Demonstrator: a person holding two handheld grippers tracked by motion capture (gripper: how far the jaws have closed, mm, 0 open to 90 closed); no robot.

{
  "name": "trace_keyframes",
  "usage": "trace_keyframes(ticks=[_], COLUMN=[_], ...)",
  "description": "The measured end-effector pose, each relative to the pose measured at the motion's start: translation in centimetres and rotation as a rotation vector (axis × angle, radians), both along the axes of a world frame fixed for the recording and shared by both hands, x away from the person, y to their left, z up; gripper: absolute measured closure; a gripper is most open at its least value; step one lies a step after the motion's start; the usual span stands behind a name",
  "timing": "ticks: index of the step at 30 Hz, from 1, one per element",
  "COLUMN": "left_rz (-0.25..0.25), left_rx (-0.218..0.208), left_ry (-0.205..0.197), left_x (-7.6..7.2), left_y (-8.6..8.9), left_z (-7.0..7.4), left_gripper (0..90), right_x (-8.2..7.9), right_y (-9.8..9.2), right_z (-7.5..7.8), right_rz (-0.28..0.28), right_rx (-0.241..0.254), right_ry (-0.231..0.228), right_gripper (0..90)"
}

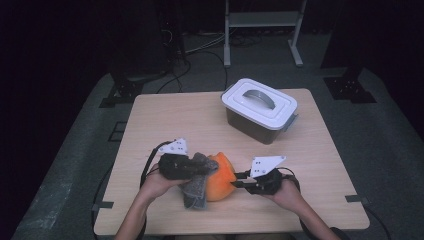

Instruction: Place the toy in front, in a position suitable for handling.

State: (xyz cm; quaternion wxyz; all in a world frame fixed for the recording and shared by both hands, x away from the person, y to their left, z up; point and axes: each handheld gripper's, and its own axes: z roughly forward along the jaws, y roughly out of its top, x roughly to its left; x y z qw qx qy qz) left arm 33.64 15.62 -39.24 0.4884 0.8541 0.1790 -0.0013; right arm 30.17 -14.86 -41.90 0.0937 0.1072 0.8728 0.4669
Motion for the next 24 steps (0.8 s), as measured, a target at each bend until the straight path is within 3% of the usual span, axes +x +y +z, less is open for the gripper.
trace_keyframes(ticks=[1, 2, 3, 6, 9, 11, 15, 19, 23, 24], left_rz=[0.000, -0.004, -0.007, -0.054, -0.093, -0.099, -0.081, -0.051, -0.055, -0.069], left_rx=[0.000, -0.004, -0.004, -0.015, -0.016, 0.004, 0.009, 0.008, 0.019, 0.025], left_ry=[0.000, 0.007, 0.010, 0.035, 0.045, 0.031, 0.010, 0.024, 0.040, 0.047], left_x=[0.0, 0.0, 0.0, -0.2, -0.4, -0.7, -0.6, -0.2, -0.1, -0.1], left_y=[0.0, -0.1, -0.3, -1.3, -2.1, -2.6, -2.1, -1.4, -1.5, -1.5], left_z=[0.0, -0.2, -0.3, -0.6, -0.7, -0.6, -0.3, -0.6, -0.9, -1.0], left_gripper=[78.7, 78.7, 78.7, 78.8, 78.7, 78.7, 78.7, 78.7, 78.7, 78.7], right_x=[0.0, 0.3, 0.4, 0.3, 0.2, 0.2, 0.2, 0.2, 0.5, 0.8], right_y=[0.0, -0.4, -0.5, -0.6, -0.3, 0.2, 0.0, -0.5, -1.0, -1.3], right_z=[0.0, 0.2, 0.3, 1.0, 1.1, 0.7, 0.3, -0.2, 0.0, 0.4], right_rz=[0.000, 0.013, 0.011, 0.008, -0.008, -0.022, 0.017, 0.034, 0.032, 0.001], right_rx=[0.000, 0.027, 0.047, 0.111, 0.110, 0.065, 0.049, 0.025, 0.044, 0.069], right_ry=[0.000, 0.039, 0.043, 0.013, -0.016, -0.019, 0.013, 0.033, 0.077, 0.082], right_gripper=[70.3, 58.9, 55.8, 52.3, 55.8, 60.3, 63.5, 64.0, 59.4, 50.1])
